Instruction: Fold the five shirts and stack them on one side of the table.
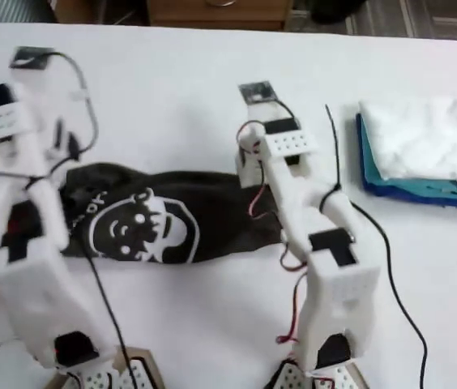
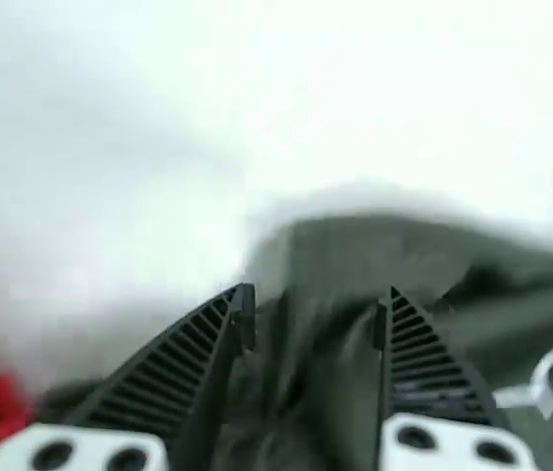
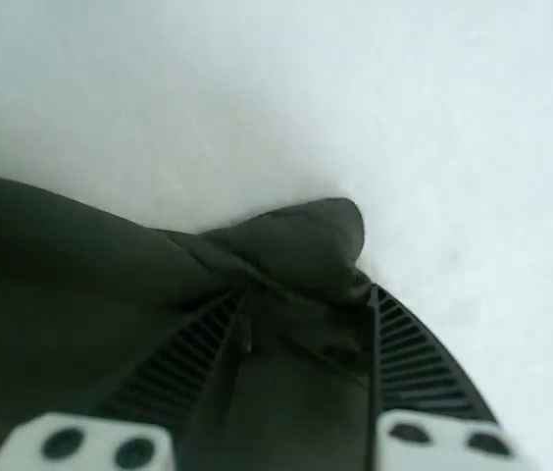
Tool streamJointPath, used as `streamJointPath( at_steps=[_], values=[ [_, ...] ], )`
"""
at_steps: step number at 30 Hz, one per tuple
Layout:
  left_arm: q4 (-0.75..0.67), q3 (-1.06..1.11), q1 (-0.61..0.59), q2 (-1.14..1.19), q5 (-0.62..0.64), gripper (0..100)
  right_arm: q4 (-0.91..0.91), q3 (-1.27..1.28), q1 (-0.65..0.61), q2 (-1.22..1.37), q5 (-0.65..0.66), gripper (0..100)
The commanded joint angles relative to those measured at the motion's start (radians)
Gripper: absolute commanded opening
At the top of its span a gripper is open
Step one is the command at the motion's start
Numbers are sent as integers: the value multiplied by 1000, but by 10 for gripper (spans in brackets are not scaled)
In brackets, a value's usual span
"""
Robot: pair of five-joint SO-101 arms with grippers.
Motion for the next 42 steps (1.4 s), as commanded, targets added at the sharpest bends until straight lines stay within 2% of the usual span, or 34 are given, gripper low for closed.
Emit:
streamJointPath(
  at_steps=[1,5,9,11,16,21,27,31,36,42],
  values=[
    [-20,-143,112,130,41,218,102,-104,-8,68,-11,166],
    [52,-294,146,295,44,217,243,-184,5,127,-11,118],
    [229,-483,164,370,46,217,306,-238,28,165,-11,18],
    [319,-564,189,374,44,217,305,-244,38,182,-11,36],
    [321,-576,222,296,40,217,208,-241,39,194,-9,98],
    [321,-423,247,124,40,217,156,-242,38,194,-9,149],
    [296,-27,273,-141,37,217,133,-238,41,194,-9,150],
    [259,160,273,-265,37,218,133,-238,42,194,-9,150],
    [270,278,270,-308,43,218,130,-238,42,194,-9,150],
    [272,283,273,-358,44,218,130,-236,44,194,-9,149]
  ],
)
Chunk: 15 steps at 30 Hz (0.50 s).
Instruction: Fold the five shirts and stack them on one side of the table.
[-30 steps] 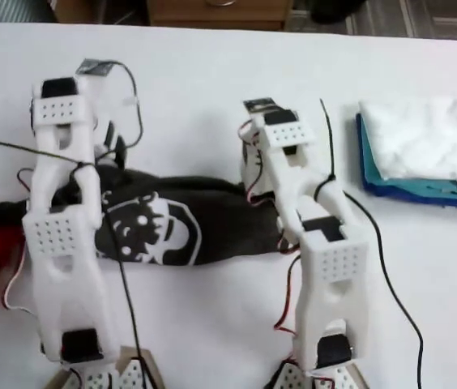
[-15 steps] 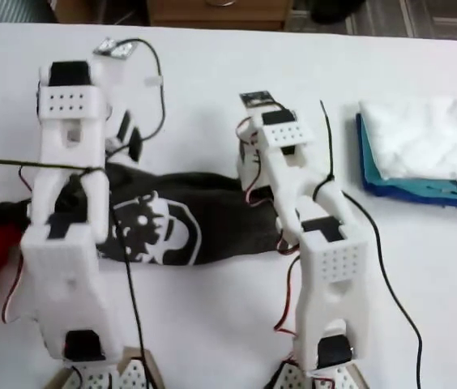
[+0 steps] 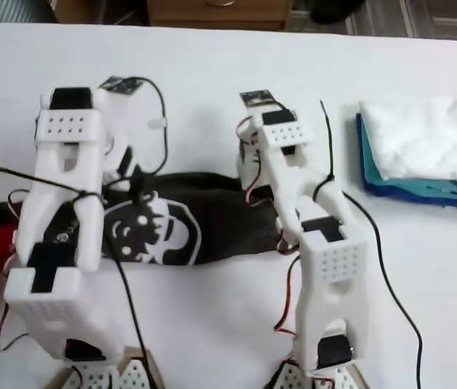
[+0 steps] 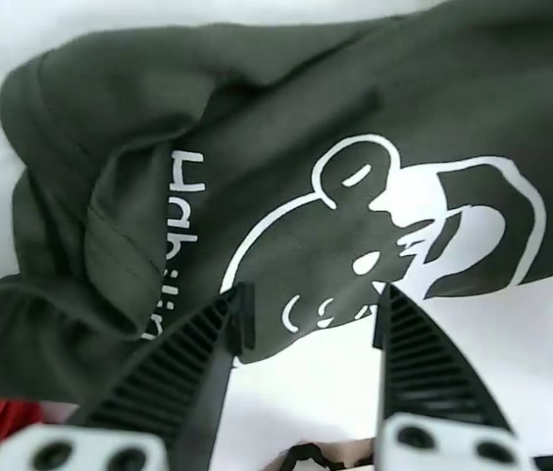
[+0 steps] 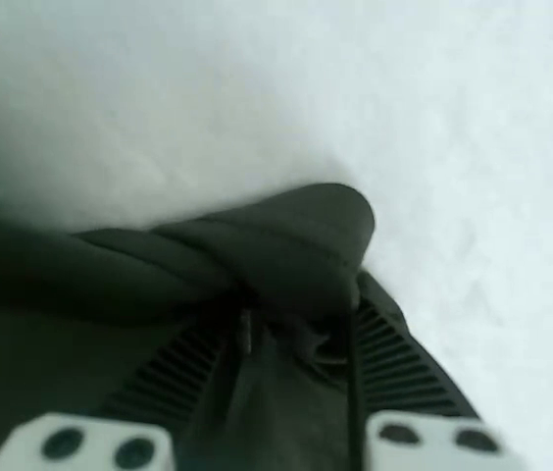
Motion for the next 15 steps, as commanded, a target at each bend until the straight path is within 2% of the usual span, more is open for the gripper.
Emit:
streamJointPath(
  at_steps=[1,7,12,15],
  values=[
    [2,5,8,-95,5,218,-45,-6,21,4,-5,149],
    [0,10,8,-230,-3,218,-102,69,19,-51,-5,149],
    [-8,12,0,-239,-5,218,-332,384,2,-278,-5,149],
    [-75,25,-25,-173,-3,218,-492,572,-12,-415,-5,151]
  ],
)
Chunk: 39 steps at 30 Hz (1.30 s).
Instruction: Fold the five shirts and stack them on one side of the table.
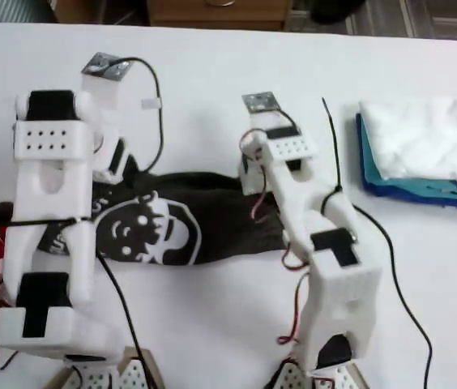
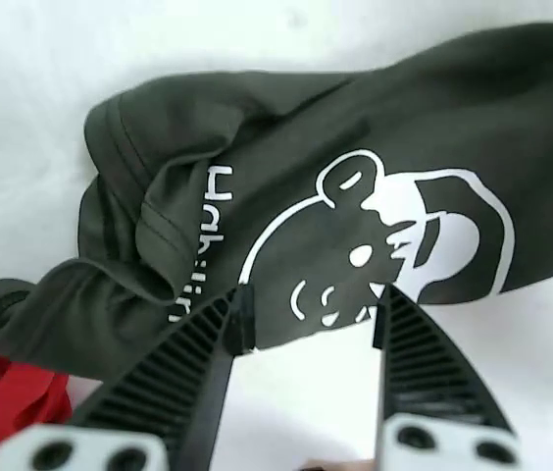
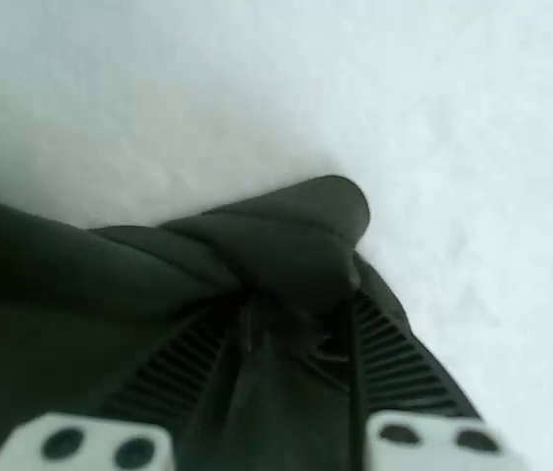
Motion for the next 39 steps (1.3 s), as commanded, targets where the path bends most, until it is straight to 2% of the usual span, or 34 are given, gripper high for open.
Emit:
streamJointPath(
  at_steps=[1,5,8,12,21,28,39],
  values=[
    [-94,-1,-32,46,-2,218,-194,198,-4,-186,-5,151],
    [-253,-2,-49,172,0,221,-263,267,-4,-228,-5,151],
    [-272,-2,-41,275,6,220,-263,267,-4,-228,-5,151],
    [-235,-2,-41,348,8,219,-265,267,-4,-228,-5,151],
    [-106,-7,-40,351,8,219,-271,267,-1,-228,-5,149],
    [64,-194,15,351,8,218,-272,267,1,-228,-5,149],
    [64,-216,132,276,0,218,-272,267,2,-228,-5,149]
  ],
)
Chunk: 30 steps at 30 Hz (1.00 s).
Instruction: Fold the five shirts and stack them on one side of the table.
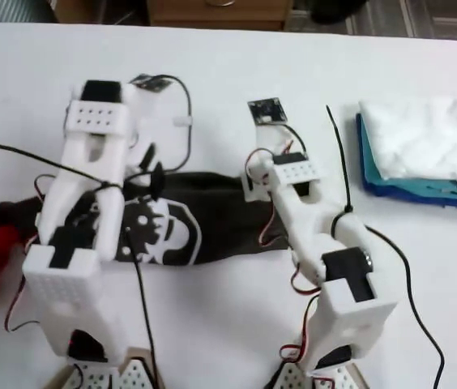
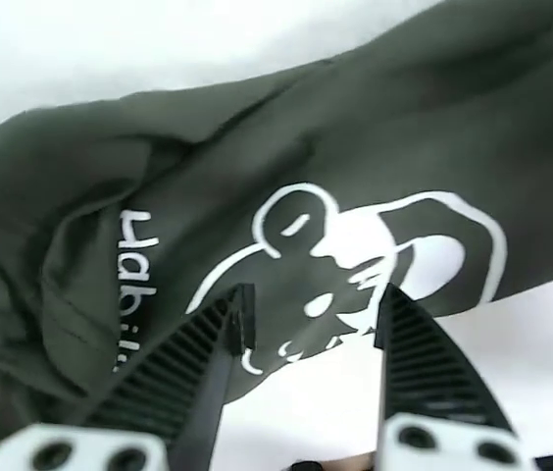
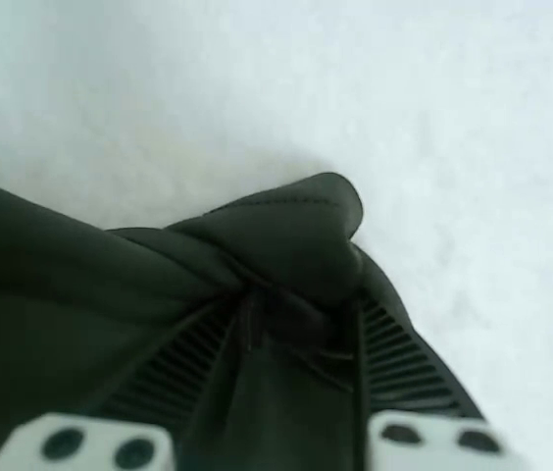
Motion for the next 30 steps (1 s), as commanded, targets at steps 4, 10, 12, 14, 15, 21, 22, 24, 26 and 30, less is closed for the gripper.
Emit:
streamJointPath(
  at_steps=[4,10,12,14,15,21,22,24,26,30],
  values=[
    [18,-39,12,-66,-3,218,-18,0,4,-64,-5,149],
    [18,-39,14,-66,-2,218,-18,0,4,-64,-5,149],
    [18,-39,12,-66,2,218,-18,0,4,-64,-5,149],
    [18,-39,12,-66,2,218,-18,0,4,-64,-5,149],
    [18,-39,12,-66,2,218,-18,0,4,-64,-5,149],
    [18,-39,12,-66,3,218,-18,0,4,-64,-6,149],
    [18,-39,12,-66,3,218,-18,0,4,-64,-6,149],
    [18,-39,12,-66,3,218,-18,0,4,-64,-6,149],
    [11,-39,12,-66,3,218,-18,0,4,-64,-6,149],
    [5,-44,11,-66,-5,218,-18,0,4,-64,-6,149]
  ],
)
